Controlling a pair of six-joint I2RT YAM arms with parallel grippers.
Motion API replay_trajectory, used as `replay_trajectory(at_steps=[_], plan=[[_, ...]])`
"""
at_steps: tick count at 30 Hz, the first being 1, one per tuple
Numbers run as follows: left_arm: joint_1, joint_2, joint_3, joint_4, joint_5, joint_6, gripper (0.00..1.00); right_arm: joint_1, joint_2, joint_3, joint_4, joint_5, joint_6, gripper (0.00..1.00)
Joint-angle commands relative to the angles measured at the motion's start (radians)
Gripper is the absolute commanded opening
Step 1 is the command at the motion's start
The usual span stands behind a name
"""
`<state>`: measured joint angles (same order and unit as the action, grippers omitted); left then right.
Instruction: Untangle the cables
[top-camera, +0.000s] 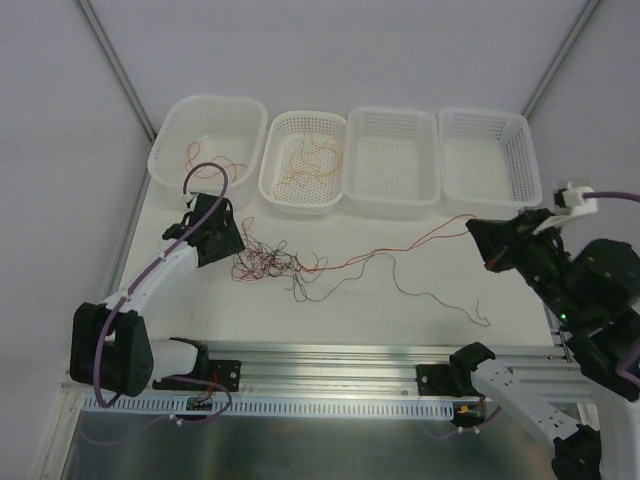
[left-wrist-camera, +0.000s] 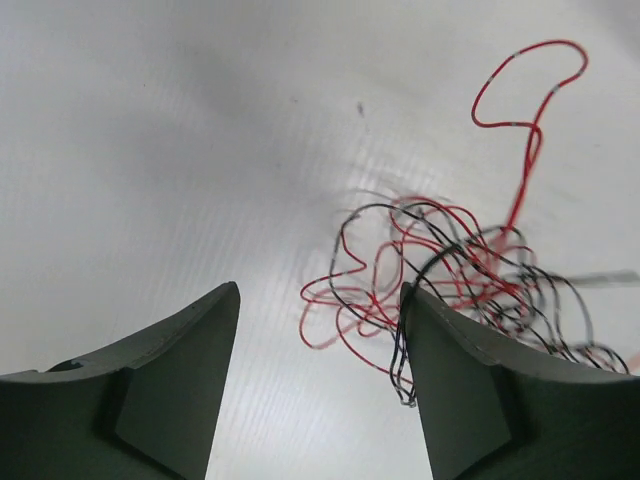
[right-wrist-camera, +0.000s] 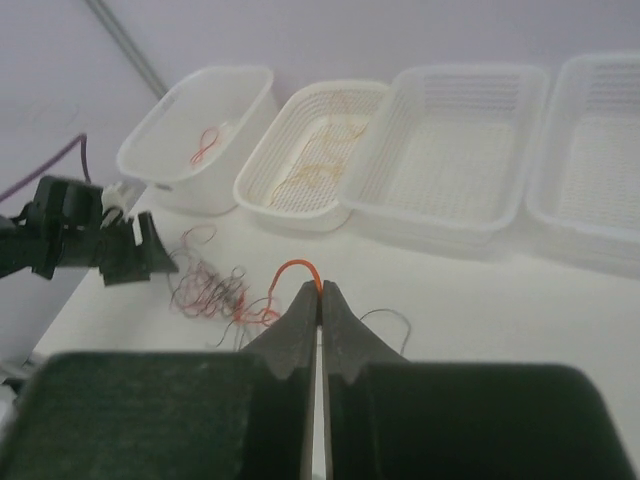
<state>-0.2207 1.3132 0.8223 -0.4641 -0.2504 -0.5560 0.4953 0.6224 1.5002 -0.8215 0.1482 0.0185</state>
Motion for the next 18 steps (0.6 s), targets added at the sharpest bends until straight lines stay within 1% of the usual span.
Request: replay_trajectory(at_steps=[1,2,5,6,10,12,14,18], plan=[[0.006,-0.139,0.046,-0.008,0.056,0.088,0.66,0.006,0.111,-0.095,0.103,-0.267,0.084,0.01],[0.006,-0.164,0.049,-0.008,0.068,0.114,0.70,0.005,0.135,-0.144,0.125,-0.292,0.093,0.01],[0.006,-0.236,0.063,-0.008,0.086,0.165,0.74,0.006,0.178,-0.196,0.171,-0.357,0.112,0.01],[0.006,-0.250,0.066,-0.008,0.097,0.180,0.78,0.006,0.186,-0.207,0.182,-0.366,0.110,0.01],[0.006,-0.330,0.087,-0.005,0.175,0.234,0.86,0.006,0.240,-0.232,0.208,-0.418,0.109,0.01],[0.001,-0.351,0.106,-0.007,0.223,0.263,0.89,0.015,0.281,-0.235,0.214,-0.440,0.101,0.01],[-0.009,-0.382,0.124,-0.005,0.241,0.292,0.93,0.034,0.310,-0.232,0.217,-0.453,0.094,0.01],[-0.031,-0.420,0.161,-0.005,0.281,0.341,0.95,0.069,0.372,-0.233,0.263,-0.446,0.087,0.01]])
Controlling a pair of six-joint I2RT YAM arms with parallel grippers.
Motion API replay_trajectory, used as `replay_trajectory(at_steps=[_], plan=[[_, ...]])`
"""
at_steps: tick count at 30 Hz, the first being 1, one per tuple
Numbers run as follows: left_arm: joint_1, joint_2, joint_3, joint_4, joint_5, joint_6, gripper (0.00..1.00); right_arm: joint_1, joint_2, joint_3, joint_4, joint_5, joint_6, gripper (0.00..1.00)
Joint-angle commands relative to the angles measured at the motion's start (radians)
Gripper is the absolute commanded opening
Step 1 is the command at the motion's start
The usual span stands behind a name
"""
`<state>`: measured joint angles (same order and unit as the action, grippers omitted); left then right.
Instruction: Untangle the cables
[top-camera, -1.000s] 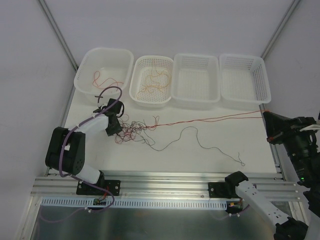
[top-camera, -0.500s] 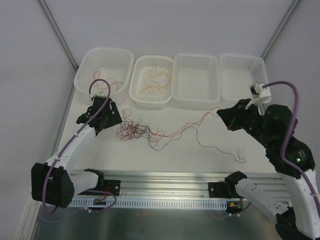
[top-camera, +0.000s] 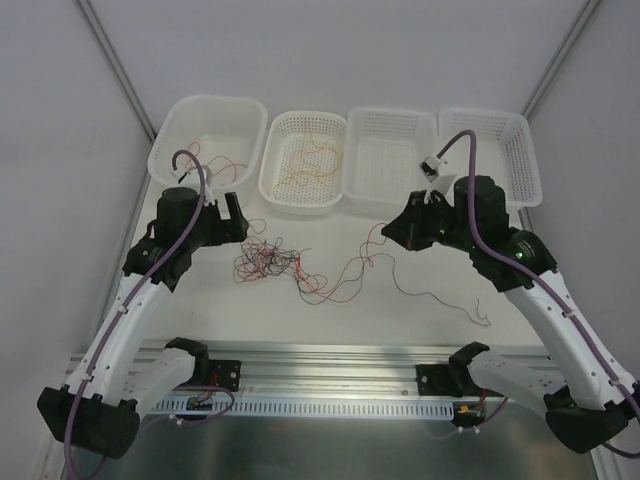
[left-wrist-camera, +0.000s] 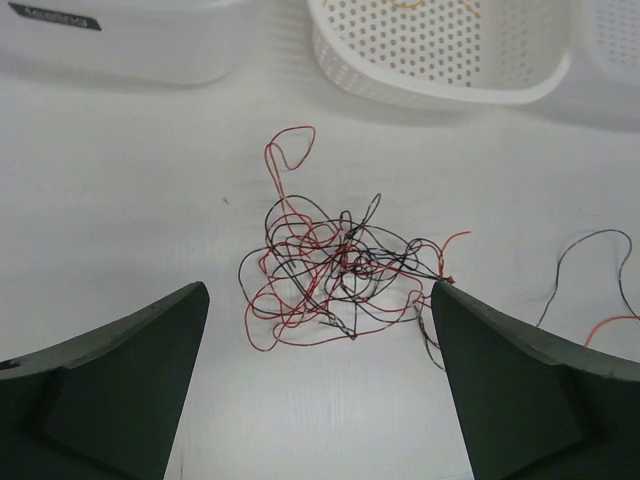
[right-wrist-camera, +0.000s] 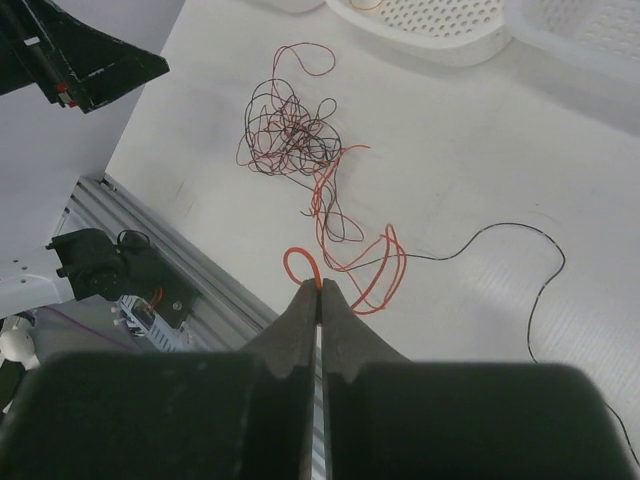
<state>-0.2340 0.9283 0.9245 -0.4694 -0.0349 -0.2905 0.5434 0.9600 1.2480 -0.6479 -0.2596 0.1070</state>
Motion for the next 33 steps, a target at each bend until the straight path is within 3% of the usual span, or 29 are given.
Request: replay_trajectory(at_steps=[1,9,18,33], plan=[[-0.021,-0.043,0.066,0.000,0.084,0.094,0.95,0.033,0.064,0.024,0.099,-0.040,-0.004,0.01],[-0.077,-0.054,0.126,0.000,0.087,0.102,0.98,0.110,0.224,0.044,0.267,-0.056,-0.007,0.01],[-0.234,-0.046,0.132,0.000,-0.002,0.060,0.98,0.188,0.370,0.082,0.372,-0.058,-0.026,0.01],[-0.360,-0.028,0.114,0.020,0.032,-0.047,0.91,0.236,0.457,0.082,0.531,-0.090,0.019,0.01]])
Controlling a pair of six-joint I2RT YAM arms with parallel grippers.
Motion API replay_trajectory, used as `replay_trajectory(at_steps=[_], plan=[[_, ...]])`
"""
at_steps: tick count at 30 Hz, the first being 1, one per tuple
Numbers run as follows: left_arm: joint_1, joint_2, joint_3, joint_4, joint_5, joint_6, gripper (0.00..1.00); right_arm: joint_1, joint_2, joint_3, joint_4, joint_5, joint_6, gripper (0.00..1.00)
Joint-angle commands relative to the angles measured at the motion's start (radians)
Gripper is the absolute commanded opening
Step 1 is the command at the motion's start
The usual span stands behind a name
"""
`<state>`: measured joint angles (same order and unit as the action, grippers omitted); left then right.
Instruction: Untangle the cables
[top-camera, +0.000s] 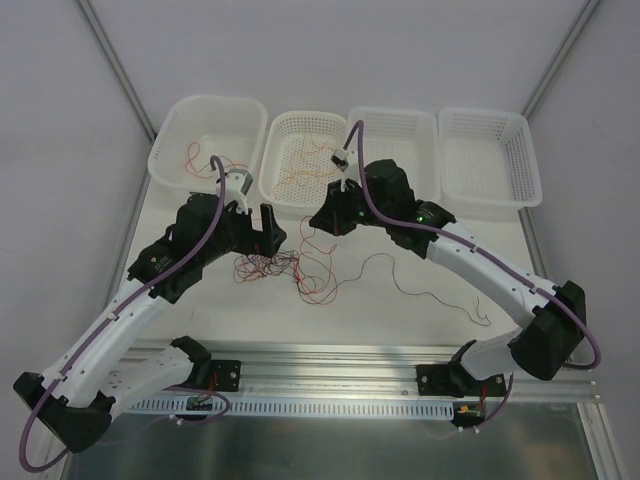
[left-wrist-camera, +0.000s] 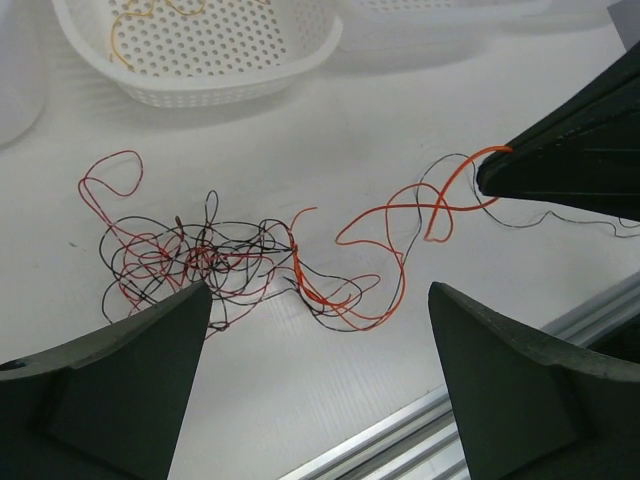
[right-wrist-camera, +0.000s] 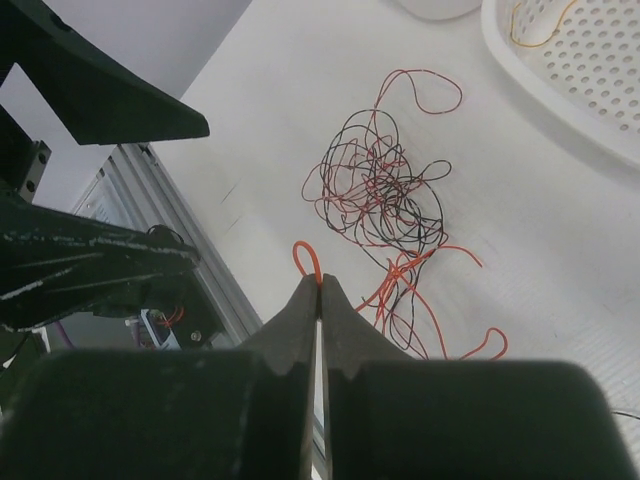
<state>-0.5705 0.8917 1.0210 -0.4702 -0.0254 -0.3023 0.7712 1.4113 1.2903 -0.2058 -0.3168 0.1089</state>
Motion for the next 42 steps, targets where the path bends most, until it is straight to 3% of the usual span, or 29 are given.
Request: replay_trajectory(at_steps=[1,7,13,27,34,35,39,42], plan=[[-0.037,0.009,0.011,0.025,0.047,-0.037,0.91,0.010,0.008,0.037,0.094,-0.034,0.021,0.01],[-0.098,0.027,-0.024,0.057,0.093,-0.011,0.89,0.010,-0.001,0.023,0.118,-0.051,0.034,0.01],[-0.132,0.075,-0.038,0.106,0.039,0.011,0.88,0.011,-0.018,0.009,0.141,-0.116,0.025,0.01],[-0.166,0.164,-0.053,0.242,-0.001,-0.037,0.71,0.019,-0.095,-0.078,0.250,-0.146,0.098,0.01],[-0.186,0.182,-0.075,0.292,-0.005,-0.063,0.44,0.019,-0.136,-0.112,0.289,-0.146,0.136,0.01],[-0.190,0.182,-0.075,0.295,-0.004,-0.066,0.31,0.019,-0.143,-0.120,0.295,-0.145,0.140,0.01],[-0.193,0.173,-0.073,0.308,-0.002,-0.072,0.01,0.017,-0.176,-0.151,0.293,-0.116,0.149,0.01],[-0.193,0.159,-0.064,0.306,-0.024,-0.070,0.00,0.017,-0.207,-0.161,0.250,-0.081,0.132,0.02]])
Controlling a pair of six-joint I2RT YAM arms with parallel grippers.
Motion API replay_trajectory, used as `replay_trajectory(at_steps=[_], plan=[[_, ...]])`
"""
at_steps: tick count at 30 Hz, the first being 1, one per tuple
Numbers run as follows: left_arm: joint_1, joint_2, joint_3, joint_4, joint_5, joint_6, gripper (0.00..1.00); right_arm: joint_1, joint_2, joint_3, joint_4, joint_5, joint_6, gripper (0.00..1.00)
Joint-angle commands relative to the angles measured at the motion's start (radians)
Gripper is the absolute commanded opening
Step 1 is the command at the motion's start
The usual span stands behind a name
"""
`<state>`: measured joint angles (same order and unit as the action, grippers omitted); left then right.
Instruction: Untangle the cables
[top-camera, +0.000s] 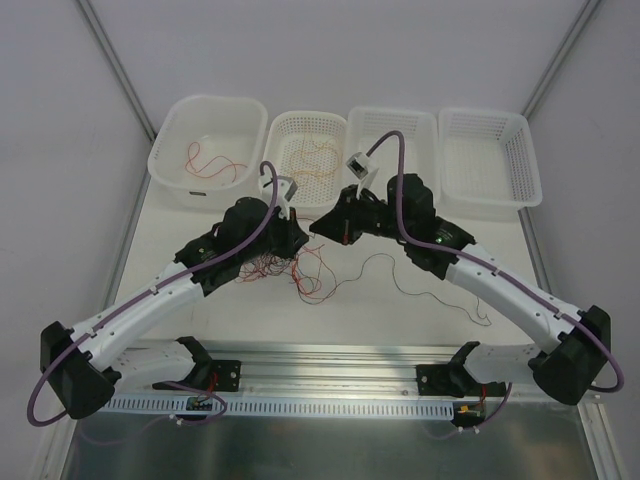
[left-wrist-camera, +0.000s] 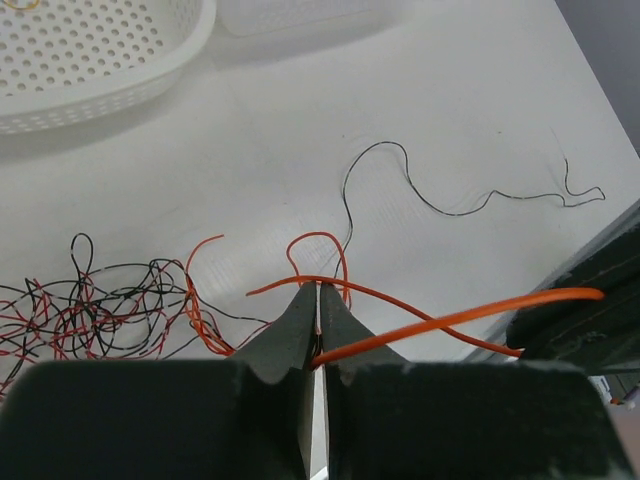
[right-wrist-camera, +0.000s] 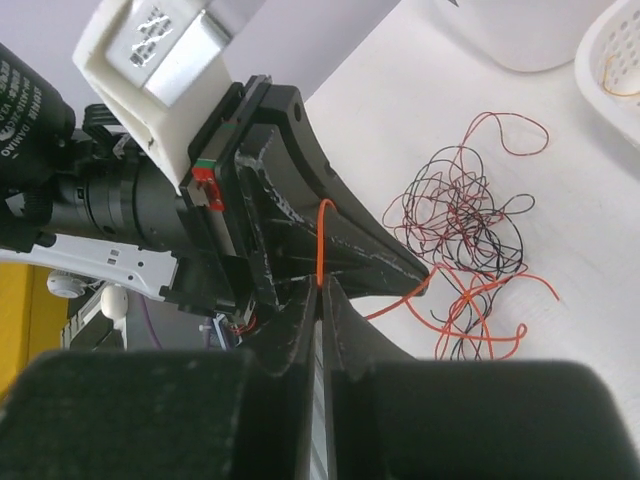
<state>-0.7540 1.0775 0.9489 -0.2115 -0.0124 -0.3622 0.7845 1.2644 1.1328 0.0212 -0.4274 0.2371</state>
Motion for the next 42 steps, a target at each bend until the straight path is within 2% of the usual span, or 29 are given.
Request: replay_trajectory(at_steps=[1,2,4,5,8,11,15,19,23,30,36,42], plan=[[-0.010,-0.028,0.014,0.047,-0.046,-0.009,0.00,0.002,-0.071,-0.008,0.004,0.050,-0.004,0.06],[-0.010,-0.040,0.020,0.038,-0.061,-0.006,0.00,0.004,-0.100,-0.016,-0.044,0.071,-0.024,0.16],[-0.010,-0.054,0.040,0.026,-0.076,0.002,0.00,-0.001,-0.126,-0.018,-0.110,0.166,-0.045,0.24],[-0.010,-0.063,0.048,0.020,-0.084,0.005,0.00,-0.002,-0.144,-0.015,-0.183,0.205,-0.071,0.32],[-0.010,-0.065,0.100,-0.031,-0.123,0.014,0.00,-0.004,-0.174,-0.037,-0.257,0.331,-0.108,0.48],[-0.010,-0.057,0.163,-0.083,-0.162,0.025,0.00,-0.008,-0.192,-0.094,-0.270,0.363,-0.114,0.54],[-0.010,-0.054,0.258,-0.135,-0.208,0.038,0.00,-0.007,-0.175,-0.191,-0.210,0.325,-0.059,0.55],[-0.010,-0.071,0.312,-0.154,-0.218,0.054,0.00,-0.008,-0.110,-0.243,-0.167,0.364,-0.012,0.54],[-0.010,-0.106,0.340,-0.178,-0.251,0.054,0.00,-0.010,-0.016,-0.226,-0.109,0.342,-0.002,0.51],[-0.010,-0.155,0.346,-0.209,-0.221,0.054,0.00,-0.027,0.146,-0.177,-0.001,0.274,0.099,0.49],[-0.010,-0.169,0.323,-0.210,-0.155,0.034,0.00,-0.027,0.289,-0.166,0.178,0.127,0.220,0.54],[-0.010,-0.151,0.323,-0.209,-0.048,0.016,0.00,-0.018,0.415,-0.125,0.289,0.076,0.280,0.67]])
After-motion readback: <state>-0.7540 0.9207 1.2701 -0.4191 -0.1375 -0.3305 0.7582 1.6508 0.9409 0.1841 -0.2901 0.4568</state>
